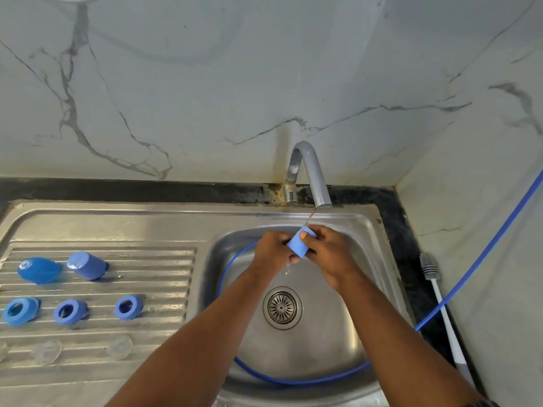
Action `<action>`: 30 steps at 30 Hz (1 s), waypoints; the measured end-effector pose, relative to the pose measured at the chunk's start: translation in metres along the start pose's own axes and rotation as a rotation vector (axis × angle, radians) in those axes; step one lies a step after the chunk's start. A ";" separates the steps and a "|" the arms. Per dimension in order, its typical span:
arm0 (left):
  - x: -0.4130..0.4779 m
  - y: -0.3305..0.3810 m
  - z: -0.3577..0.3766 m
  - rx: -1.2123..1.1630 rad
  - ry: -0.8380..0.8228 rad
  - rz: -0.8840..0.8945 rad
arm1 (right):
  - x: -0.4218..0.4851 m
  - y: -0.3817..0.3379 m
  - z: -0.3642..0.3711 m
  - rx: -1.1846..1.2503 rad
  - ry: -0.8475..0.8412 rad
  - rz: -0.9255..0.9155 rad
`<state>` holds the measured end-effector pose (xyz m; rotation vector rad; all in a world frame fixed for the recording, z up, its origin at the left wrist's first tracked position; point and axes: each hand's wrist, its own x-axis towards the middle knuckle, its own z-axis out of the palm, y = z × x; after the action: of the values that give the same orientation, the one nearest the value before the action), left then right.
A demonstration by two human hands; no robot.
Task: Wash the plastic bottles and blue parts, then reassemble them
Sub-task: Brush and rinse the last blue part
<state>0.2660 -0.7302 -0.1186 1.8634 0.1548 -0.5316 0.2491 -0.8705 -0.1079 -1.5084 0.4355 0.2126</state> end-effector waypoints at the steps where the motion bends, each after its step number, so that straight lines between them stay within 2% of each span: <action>1: 0.001 0.004 -0.002 0.056 0.005 0.040 | 0.002 -0.002 -0.001 0.012 0.015 -0.021; 3: 0.004 0.010 -0.005 0.039 0.009 0.060 | 0.005 -0.008 0.000 0.002 0.020 -0.069; 6: 0.005 0.016 -0.011 -0.297 -0.018 -0.059 | 0.006 -0.015 0.002 0.015 0.004 -0.083; 9: -0.001 0.011 -0.015 -0.436 -0.071 -0.056 | 0.004 -0.014 0.001 0.008 -0.055 -0.027; 15: -0.019 -0.012 -0.018 -0.132 -0.152 0.119 | -0.020 0.001 0.001 -0.009 -0.144 0.095; 23: -0.050 -0.024 -0.001 -0.148 -0.208 0.097 | -0.051 0.018 -0.010 0.009 -0.141 0.128; 26: -0.059 -0.026 0.016 -0.108 -0.171 0.088 | -0.062 0.019 -0.026 -0.179 -0.053 0.071; 30: -0.071 -0.016 0.049 -0.065 -0.102 0.079 | -0.087 0.013 -0.051 -0.478 0.138 -0.114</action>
<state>0.1833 -0.7585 -0.1146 1.7678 0.0299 -0.5591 0.1580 -0.9087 -0.0852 -2.0205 0.4250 0.1269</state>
